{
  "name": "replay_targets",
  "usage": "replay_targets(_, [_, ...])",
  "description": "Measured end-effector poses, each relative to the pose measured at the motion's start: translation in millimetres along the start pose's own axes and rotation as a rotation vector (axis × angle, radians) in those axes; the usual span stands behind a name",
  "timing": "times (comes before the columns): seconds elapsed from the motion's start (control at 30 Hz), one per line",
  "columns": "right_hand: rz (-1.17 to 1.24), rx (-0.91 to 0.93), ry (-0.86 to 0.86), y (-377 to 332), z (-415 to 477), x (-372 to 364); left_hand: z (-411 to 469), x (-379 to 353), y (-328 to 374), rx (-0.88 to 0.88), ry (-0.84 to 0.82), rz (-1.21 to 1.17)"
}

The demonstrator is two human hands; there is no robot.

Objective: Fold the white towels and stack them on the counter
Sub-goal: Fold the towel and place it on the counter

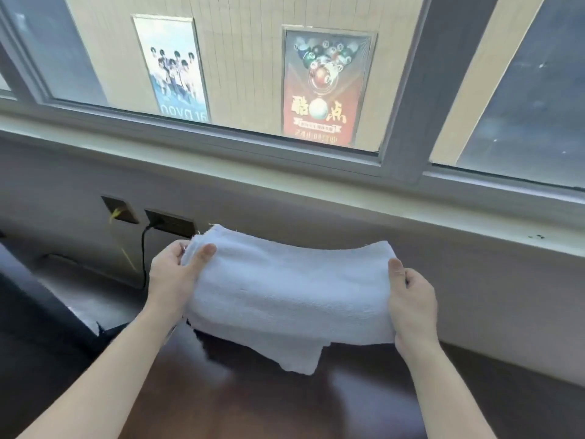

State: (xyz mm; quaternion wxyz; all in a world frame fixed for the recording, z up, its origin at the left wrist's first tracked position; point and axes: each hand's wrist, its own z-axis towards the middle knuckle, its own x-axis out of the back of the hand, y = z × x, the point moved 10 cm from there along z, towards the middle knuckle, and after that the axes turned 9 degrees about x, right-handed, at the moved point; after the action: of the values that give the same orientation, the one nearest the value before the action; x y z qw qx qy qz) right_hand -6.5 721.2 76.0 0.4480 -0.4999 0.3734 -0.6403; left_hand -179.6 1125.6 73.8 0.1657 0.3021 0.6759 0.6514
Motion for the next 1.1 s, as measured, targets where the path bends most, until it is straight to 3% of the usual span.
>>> replay_targets(0.1, [-0.065, -0.044, 0.006, -5.1, 2.1, -50.9, 53.6, 20.1, -2.8, 0.008, -0.017, 0.007])
replay_targets(0.27, [-0.291, -0.163, -0.087, 12.1, -1.3, -102.3, 116.5, 17.8, -41.2, 0.067, -0.047, 0.221])
replay_targets(0.53, [-0.527, -0.235, -0.089, 37.0, -21.6, -100.1, 117.9, 5.0, -103.0, 0.163, -0.080, 0.583])
replay_targets(0.6, [-0.700, -0.072, 0.030, 16.0, -18.5, -90.0, 110.0, -0.6, -88.1, -0.014, -0.025, 0.754])
replay_targets(0.7, [-0.882, 0.431, 0.131, -51.4, -29.2, -115.1, 71.7, -43.8, -42.6, -0.472, -0.007, 0.904])
replay_targets(0.77, [-0.834, 0.659, -0.071, -72.2, -39.6, -161.7, 48.4, -86.7, -31.9, -0.581, -0.187, 0.873])
replay_targets(0.8, [-0.817, 0.690, -0.232, -70.2, -43.6, -186.4, 39.3, -109.8, -33.6, -0.582, -0.309, 0.880])
replay_targets(0.9, [-0.923, 0.514, -0.603, -26.0, -49.8, -227.9, 30.8, -154.6, -57.2, -0.537, -0.533, 1.061])
replay_targets(0.97, [-0.935, 0.354, -0.650, 3.9, -48.5, -223.1, 39.8, -155.5, -73.4, -0.461, -0.549, 1.150])
replay_targets(1.1, [-0.985, 0.292, -0.578, 25.7, -42.2, -194.9, 57.4, -129.4, -84.3, -0.412, -0.514, 1.181])
